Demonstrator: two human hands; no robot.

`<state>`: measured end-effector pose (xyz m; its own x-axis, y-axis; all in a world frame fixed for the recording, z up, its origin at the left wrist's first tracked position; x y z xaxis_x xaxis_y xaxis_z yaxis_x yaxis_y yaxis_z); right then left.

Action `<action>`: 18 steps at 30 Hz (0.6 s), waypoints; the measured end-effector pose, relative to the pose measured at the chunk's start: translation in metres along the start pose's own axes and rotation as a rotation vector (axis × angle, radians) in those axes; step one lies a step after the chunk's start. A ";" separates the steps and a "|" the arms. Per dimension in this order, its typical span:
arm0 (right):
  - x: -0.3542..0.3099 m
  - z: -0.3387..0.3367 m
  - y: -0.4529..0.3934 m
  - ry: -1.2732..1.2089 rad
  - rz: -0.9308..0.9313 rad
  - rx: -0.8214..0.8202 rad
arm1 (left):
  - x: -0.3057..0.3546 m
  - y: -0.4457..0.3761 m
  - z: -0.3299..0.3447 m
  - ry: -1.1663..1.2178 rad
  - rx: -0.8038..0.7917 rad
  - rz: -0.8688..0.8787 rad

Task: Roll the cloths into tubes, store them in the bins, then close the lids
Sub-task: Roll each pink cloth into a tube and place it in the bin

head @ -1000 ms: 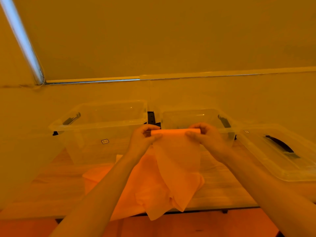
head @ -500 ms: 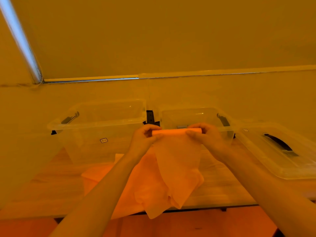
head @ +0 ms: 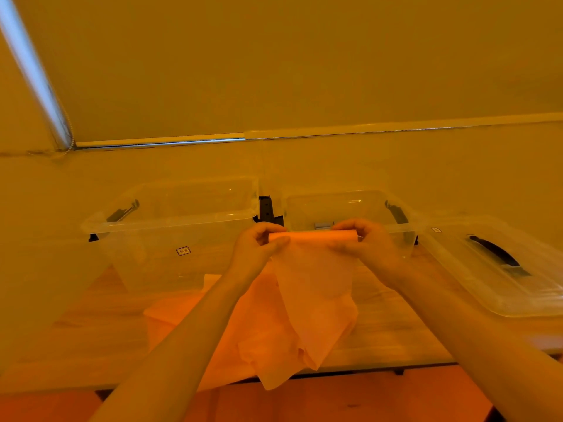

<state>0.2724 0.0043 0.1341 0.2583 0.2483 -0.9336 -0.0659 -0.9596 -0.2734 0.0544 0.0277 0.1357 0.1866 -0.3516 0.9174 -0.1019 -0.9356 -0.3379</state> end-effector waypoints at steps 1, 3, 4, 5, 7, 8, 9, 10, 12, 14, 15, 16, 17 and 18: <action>0.000 0.000 0.001 0.007 -0.007 -0.001 | 0.000 0.000 0.000 0.004 0.006 0.002; -0.001 0.001 0.001 0.003 -0.008 -0.002 | -0.001 0.001 0.000 0.014 0.009 0.001; -0.001 0.001 0.001 -0.004 -0.003 0.002 | -0.001 0.001 0.000 0.018 0.009 -0.001; -0.002 0.001 0.001 -0.011 0.000 0.007 | -0.002 0.002 0.001 0.021 0.009 -0.002; -0.002 0.000 0.000 -0.018 0.003 0.014 | -0.003 0.002 0.001 0.030 0.005 -0.005; -0.002 0.000 0.000 -0.016 0.002 0.015 | -0.003 0.002 0.001 0.034 0.001 -0.006; -0.002 0.000 0.000 -0.011 0.000 0.015 | -0.003 0.001 0.000 0.037 -0.003 -0.007; -0.002 0.000 0.000 -0.008 -0.002 0.016 | -0.004 0.001 0.000 0.040 -0.005 -0.009; -0.001 -0.001 0.000 -0.016 -0.004 0.022 | -0.005 0.000 0.000 0.038 -0.003 -0.014; 0.000 -0.003 -0.001 -0.048 -0.010 0.034 | -0.006 0.000 0.000 0.013 0.005 -0.017; 0.000 -0.003 -0.001 -0.061 -0.012 0.040 | -0.006 -0.001 0.000 -0.008 0.008 -0.013; 0.000 -0.004 -0.001 -0.065 -0.015 0.046 | -0.006 -0.001 0.000 -0.027 0.012 -0.006; 0.001 -0.004 -0.001 -0.063 -0.017 0.052 | -0.007 -0.001 0.000 -0.040 0.018 0.001; 0.000 -0.004 -0.001 -0.061 -0.017 0.056 | -0.007 -0.001 0.000 -0.045 0.025 0.005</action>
<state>0.2764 0.0049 0.1349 0.2003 0.2735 -0.9408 -0.1161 -0.9469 -0.3000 0.0534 0.0308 0.1290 0.2298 -0.3567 0.9055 -0.0785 -0.9342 -0.3481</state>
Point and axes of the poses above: each hand's wrist, its own y-axis away from the middle knuckle, its own z-axis out of the palm, x = y × z, the point moved 4 cm from there along -y, towards the middle knuckle, and after that the axes turned 2 degrees about z, right-handed, at the moved point
